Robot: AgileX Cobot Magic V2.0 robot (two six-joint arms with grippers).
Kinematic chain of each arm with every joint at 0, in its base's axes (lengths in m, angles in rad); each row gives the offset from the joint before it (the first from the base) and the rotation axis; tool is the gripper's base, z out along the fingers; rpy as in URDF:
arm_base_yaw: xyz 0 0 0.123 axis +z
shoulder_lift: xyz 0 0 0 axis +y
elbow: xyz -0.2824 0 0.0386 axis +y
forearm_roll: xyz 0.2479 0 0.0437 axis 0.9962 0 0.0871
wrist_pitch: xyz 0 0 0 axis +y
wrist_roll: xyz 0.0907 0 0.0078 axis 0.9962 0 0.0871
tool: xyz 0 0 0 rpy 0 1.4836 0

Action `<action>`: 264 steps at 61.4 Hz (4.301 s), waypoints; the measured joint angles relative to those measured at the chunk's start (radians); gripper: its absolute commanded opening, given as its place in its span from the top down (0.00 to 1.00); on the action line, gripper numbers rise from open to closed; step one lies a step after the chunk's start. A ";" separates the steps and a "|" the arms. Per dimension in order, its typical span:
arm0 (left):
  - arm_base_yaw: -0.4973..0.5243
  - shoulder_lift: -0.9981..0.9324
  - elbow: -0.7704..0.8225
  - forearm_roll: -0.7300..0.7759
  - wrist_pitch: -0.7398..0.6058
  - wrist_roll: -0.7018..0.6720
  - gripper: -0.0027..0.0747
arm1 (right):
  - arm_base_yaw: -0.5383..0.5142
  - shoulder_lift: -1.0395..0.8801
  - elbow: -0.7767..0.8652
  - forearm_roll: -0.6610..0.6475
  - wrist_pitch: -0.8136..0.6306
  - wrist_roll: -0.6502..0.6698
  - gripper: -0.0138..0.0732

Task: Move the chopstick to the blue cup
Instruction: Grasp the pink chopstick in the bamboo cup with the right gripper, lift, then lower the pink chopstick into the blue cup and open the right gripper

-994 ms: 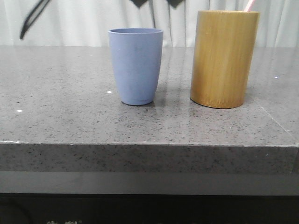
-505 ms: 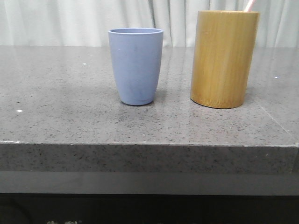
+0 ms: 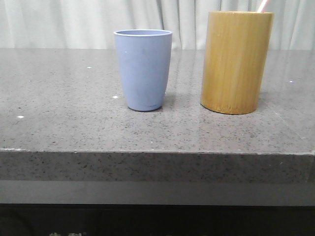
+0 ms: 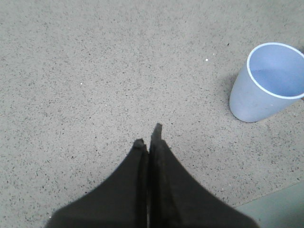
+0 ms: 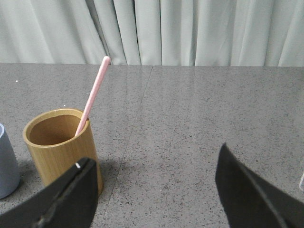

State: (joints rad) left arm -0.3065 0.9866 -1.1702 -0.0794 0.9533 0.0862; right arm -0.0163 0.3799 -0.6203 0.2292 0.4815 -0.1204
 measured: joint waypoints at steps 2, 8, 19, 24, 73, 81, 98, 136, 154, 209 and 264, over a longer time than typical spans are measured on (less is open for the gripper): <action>0.000 -0.042 0.052 0.000 -0.032 -0.007 0.99 | 0.000 0.000 0.000 0.000 0.000 0.000 0.22; 0.000 -0.155 0.181 0.004 -0.105 -0.019 0.99 | 0.000 0.000 0.000 0.000 0.000 0.000 0.22; 0.000 -0.357 0.402 0.008 -0.209 -0.026 0.99 | 0.000 0.002 0.000 0.014 0.000 0.000 0.22; 0.000 -0.441 0.474 0.008 -0.250 -0.026 0.99 | 0.000 0.019 0.000 0.035 0.000 0.000 0.22; 0.001 -0.585 0.559 0.008 -0.292 -0.026 0.99 | 0.237 0.699 -0.244 0.237 -0.303 0.000 0.22; 0.001 -0.585 0.559 0.008 -0.292 -0.026 0.99 | 0.243 0.809 -0.305 0.248 -0.324 0.000 0.23; 0.001 -0.585 0.559 0.008 -0.292 -0.026 0.99 | 0.243 0.899 -0.348 0.252 -0.336 0.000 0.52; 0.001 -0.585 0.559 0.011 -0.292 -0.026 0.99 | 0.248 0.899 -0.392 0.263 -0.345 0.002 0.78; 0.001 -0.585 0.559 0.012 -0.292 -0.026 0.99 | 0.318 0.868 -0.548 0.103 -0.265 0.000 0.78; 0.001 -0.585 0.559 0.015 -0.292 -0.026 0.99 | 0.591 1.000 -0.794 -0.025 -0.197 0.000 0.78; 0.001 -0.585 0.559 0.015 -0.292 -0.026 0.99 | 0.621 1.181 -0.794 0.055 -0.151 -0.002 0.64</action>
State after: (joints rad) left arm -0.3058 0.4019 -0.6110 -0.0648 0.6610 0.0605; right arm 0.6042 1.5613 -1.4148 0.2840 0.3302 -0.1220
